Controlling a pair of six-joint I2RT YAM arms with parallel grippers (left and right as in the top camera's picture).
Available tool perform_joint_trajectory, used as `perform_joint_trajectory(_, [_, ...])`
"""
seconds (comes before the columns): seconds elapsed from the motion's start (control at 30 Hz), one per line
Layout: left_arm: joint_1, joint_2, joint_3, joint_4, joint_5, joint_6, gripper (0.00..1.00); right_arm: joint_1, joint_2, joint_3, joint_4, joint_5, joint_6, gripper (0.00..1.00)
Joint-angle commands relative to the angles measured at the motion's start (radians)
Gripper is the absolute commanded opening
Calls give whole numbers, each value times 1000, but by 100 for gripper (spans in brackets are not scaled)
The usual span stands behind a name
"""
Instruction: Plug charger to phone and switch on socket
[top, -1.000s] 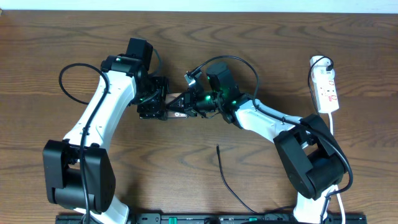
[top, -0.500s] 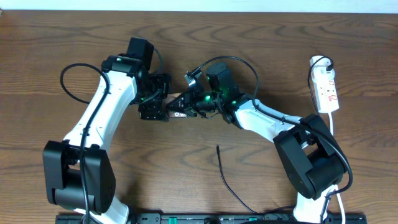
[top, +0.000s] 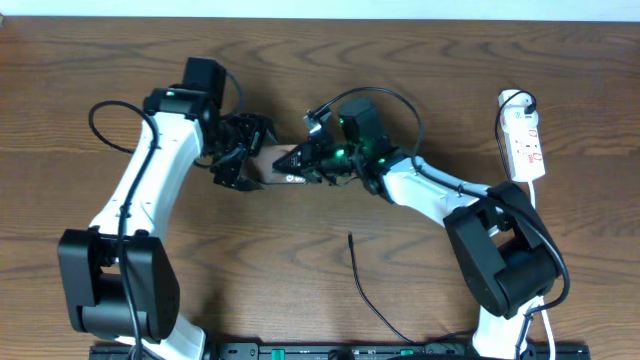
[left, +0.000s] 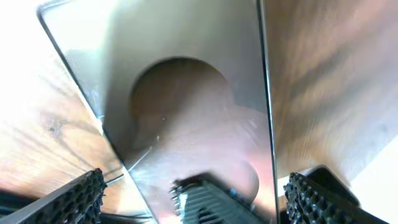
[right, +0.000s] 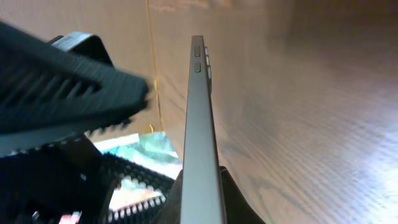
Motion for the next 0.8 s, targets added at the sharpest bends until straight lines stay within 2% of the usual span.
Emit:
perform_joint_trajectory(0.0, [25, -23, 25, 25, 112, 204, 91, -32, 3, 14, 9, -19, 13, 1])
perform_joint_trajectory(0.1, [37, -23, 25, 69, 196, 299, 90, -57, 3, 14, 10, -31, 111, 1])
perform_joint_trajectory(0.23, [39, -23, 25, 98, 252, 325, 90, -90, 3, 14, 10, -32, 196, 1])
perform_joint_trajectory(0.6, [39, -23, 25, 182, 274, 316, 91, -175, 3, 14, 19, 28, 546, 1])
perform_joint_trajectory(0.77, [39, -23, 25, 254, 274, 238, 91, -184, 3, 14, 132, 52, 689, 1])
